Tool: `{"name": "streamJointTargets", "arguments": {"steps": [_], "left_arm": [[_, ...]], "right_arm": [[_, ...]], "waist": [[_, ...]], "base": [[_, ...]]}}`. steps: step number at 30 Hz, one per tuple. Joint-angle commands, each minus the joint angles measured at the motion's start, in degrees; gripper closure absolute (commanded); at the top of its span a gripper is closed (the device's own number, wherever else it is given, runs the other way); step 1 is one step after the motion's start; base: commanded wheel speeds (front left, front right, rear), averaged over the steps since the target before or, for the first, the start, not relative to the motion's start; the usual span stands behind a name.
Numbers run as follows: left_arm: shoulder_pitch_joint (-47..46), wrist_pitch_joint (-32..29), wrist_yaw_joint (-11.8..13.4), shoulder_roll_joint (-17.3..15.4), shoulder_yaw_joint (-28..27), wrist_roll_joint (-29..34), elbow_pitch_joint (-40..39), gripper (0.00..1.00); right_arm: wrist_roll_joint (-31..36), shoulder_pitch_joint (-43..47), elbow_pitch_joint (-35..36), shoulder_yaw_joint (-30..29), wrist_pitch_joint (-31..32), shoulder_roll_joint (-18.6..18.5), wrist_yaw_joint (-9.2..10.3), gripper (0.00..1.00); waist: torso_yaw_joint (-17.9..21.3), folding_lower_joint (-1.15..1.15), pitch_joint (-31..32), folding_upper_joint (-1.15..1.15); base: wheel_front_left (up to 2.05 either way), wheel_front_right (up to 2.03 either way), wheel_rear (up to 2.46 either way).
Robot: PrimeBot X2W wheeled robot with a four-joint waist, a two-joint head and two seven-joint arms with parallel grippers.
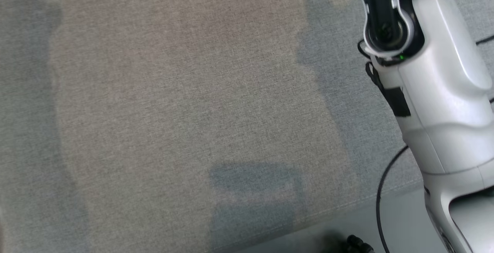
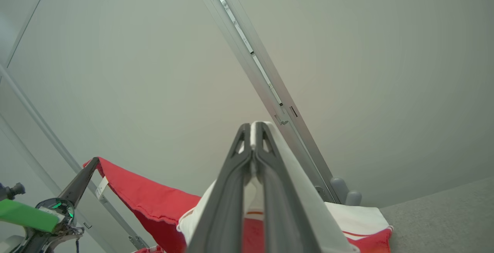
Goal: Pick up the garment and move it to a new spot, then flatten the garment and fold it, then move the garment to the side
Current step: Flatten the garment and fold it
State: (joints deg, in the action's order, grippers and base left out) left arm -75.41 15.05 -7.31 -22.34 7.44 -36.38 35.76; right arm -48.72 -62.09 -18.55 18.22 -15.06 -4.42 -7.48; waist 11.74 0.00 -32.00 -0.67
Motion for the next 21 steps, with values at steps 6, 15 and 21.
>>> {"name": "streamJointTargets", "arguments": {"steps": [6, 15, 21], "left_arm": [[16.2, 0.1, -0.2, 3.5, -4.7, -5.2, -5.4, 1.0], [40.1, 0.1, -0.2, 8.3, -7.7, -8.7, -14.1, 1.0], [54.4, -0.3, -0.2, 11.6, -5.9, -10.7, -16.6, 1.0]], "right_arm": [[-1.2, 10.6, 4.7, 0.5, -0.2, -4.0, -0.02, 1.0], [-1.3, 25.0, 8.2, 0.7, -0.2, -7.5, -0.02, 1.0], [-1.7, 39.9, 10.7, -0.4, -0.2, -9.1, -0.02, 1.0]], "waist": [[-3.7, 0.0, 5.6, 0.67], [-6.4, 0.0, 12.4, 0.67], [-8.4, 0.0, 16.9, 0.67]], "base": [[0.0, 0.0, 0.0], [0.0, 0.0, 0.0], [0.0, 0.0, 0.0]]}}
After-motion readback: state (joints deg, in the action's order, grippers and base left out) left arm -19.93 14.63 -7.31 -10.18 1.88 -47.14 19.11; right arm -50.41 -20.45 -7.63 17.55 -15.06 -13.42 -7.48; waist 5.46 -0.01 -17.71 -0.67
